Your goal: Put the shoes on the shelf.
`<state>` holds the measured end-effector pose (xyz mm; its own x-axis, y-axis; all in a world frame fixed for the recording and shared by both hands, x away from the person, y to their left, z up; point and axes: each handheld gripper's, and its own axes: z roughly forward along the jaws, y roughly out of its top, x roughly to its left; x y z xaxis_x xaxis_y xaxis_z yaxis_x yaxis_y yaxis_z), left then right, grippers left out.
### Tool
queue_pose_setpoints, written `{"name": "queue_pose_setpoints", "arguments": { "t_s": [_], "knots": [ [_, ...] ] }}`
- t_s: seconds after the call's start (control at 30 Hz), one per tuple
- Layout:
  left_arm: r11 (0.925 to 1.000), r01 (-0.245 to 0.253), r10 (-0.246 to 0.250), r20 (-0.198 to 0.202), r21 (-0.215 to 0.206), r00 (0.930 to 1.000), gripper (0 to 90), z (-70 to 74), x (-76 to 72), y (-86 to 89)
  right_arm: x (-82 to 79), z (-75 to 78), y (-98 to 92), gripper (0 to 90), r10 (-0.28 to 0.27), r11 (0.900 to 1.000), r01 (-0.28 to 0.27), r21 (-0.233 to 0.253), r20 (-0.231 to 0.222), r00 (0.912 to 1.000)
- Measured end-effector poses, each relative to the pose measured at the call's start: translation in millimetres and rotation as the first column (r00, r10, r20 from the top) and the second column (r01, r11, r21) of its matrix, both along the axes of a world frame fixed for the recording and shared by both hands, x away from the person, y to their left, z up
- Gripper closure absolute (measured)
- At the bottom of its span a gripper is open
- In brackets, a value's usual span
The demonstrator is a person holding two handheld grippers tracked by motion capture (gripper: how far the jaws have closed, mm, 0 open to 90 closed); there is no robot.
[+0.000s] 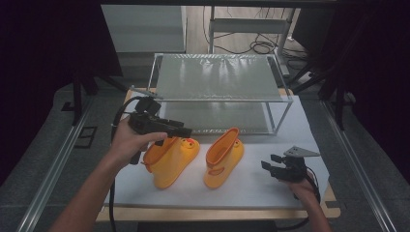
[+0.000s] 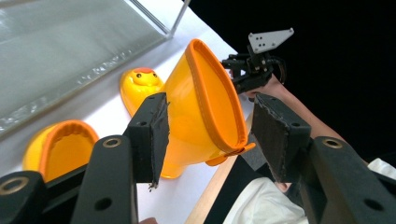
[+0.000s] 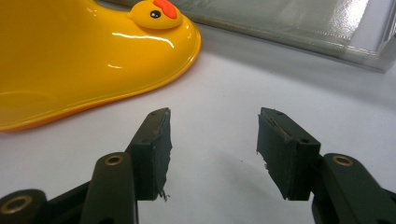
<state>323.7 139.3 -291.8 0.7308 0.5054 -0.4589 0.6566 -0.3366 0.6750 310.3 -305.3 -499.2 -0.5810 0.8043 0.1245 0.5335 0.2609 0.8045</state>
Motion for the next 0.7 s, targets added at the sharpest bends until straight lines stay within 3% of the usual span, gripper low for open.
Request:
{"name": "queue_pose_setpoints", "arguments": {
  "t_s": [0.3,0.7],
  "knots": [
    [0.9994,0.033,-0.033,-0.042,0.008,0.9986,46.7,-6.5,8.7,-15.5,0.3,-1.0,-0.1,44.8,-0.003,1.000,0.003,-0.006,-0.005,1.0000],
    [0.9977,0.062,-0.060,-0.063,0.028,0.9962,46.8,-3.4,18.3,-33.4,0.8,-2.1,0.4,44.8,-0.003,1.000,0.003,-0.011,-0.013,0.9999]
  ]
}}
